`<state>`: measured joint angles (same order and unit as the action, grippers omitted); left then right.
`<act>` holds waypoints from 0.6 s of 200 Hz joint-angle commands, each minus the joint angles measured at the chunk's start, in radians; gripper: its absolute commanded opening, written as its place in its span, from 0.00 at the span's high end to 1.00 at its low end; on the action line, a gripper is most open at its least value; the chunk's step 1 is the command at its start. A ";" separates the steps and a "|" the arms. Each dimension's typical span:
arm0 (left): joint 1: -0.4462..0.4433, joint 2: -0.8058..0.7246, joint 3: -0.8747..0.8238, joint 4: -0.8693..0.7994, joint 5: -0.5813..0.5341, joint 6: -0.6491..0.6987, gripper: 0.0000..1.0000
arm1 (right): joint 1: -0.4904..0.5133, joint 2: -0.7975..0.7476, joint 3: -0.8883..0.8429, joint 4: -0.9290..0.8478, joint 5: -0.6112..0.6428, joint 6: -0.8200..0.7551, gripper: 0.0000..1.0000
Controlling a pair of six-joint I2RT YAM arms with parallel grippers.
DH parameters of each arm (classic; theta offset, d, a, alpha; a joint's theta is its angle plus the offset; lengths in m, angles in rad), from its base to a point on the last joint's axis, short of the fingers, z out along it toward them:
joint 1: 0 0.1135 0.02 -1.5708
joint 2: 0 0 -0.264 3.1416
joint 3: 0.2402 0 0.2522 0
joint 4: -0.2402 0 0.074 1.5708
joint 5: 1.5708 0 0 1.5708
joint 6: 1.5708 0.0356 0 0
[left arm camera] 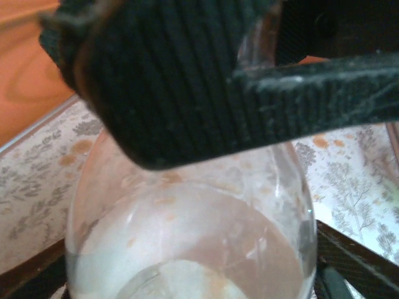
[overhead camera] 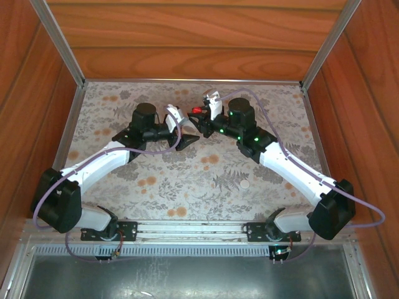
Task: Screw on the bottle caps
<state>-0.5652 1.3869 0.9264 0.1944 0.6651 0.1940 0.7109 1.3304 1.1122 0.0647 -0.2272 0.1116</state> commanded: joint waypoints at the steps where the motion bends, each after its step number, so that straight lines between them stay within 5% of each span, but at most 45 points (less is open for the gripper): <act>1: -0.003 -0.023 -0.004 0.025 0.018 0.015 0.06 | -0.005 0.009 0.003 0.016 0.039 -0.004 0.87; 20: -0.003 -0.047 -0.022 0.025 -0.018 0.017 0.00 | -0.012 0.012 0.011 0.000 0.079 -0.021 0.88; 86: 0.028 -0.186 -0.163 0.027 -0.334 -0.036 0.00 | -0.133 0.094 0.078 -0.058 0.220 -0.049 0.88; 120: 0.024 -0.206 -0.239 0.038 -0.400 -0.067 0.00 | -0.222 0.221 0.171 -0.031 0.222 -0.083 0.89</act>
<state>-0.5430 1.1904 0.7311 0.2188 0.3550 0.1658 0.5343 1.4799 1.2102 0.0078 -0.0391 0.0715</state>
